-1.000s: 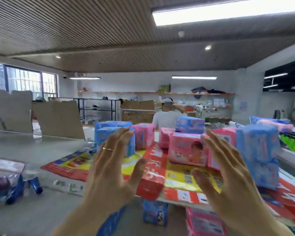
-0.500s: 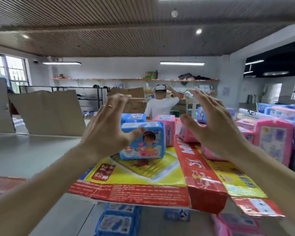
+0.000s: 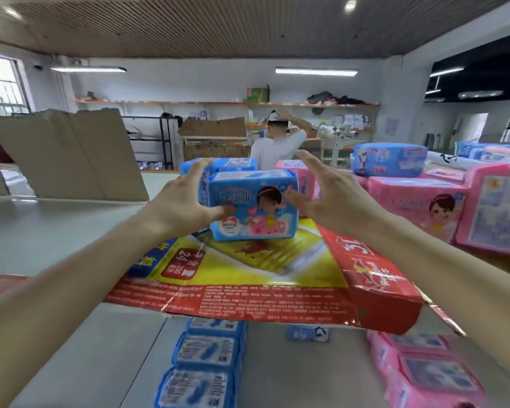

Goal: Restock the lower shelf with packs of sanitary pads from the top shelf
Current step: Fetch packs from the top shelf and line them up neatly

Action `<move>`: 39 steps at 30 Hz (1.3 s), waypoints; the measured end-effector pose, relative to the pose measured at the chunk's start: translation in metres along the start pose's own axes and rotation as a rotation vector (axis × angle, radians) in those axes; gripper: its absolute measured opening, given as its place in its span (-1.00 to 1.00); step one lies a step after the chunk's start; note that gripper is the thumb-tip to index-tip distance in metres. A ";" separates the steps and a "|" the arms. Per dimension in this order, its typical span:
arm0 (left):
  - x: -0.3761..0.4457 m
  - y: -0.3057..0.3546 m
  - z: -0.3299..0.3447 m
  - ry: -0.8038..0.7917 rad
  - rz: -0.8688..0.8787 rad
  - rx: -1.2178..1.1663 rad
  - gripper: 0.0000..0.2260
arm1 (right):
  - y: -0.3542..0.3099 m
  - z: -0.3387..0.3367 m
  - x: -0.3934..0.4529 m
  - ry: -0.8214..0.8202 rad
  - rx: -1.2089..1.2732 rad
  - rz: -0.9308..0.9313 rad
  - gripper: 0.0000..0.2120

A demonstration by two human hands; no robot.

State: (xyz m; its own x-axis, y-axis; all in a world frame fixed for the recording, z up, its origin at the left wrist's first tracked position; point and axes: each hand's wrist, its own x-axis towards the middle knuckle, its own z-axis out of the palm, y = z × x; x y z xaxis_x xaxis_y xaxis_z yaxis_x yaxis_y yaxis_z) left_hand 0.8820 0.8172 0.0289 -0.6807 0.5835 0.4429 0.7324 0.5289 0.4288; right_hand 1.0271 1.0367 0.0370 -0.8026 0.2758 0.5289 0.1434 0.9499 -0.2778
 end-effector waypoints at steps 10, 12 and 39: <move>0.005 -0.004 0.006 -0.070 0.062 -0.046 -0.36 | -0.014 0.025 -0.006 -0.045 0.101 -0.045 -0.32; 0.005 0.000 0.003 -0.064 0.075 -0.112 -0.37 | -0.016 0.020 -0.014 0.006 0.099 -0.060 -0.35; -0.177 0.193 0.034 0.260 0.252 -0.629 -0.93 | 0.026 -0.096 -0.210 0.552 0.385 -0.199 -0.36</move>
State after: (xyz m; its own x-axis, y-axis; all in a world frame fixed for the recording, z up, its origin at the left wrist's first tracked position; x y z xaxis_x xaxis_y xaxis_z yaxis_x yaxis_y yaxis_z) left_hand 1.1445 0.8370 0.0060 -0.5317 0.4343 0.7271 0.7728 -0.1025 0.6264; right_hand 1.2552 1.0179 -0.0049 -0.3662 0.2338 0.9007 -0.2725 0.8986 -0.3440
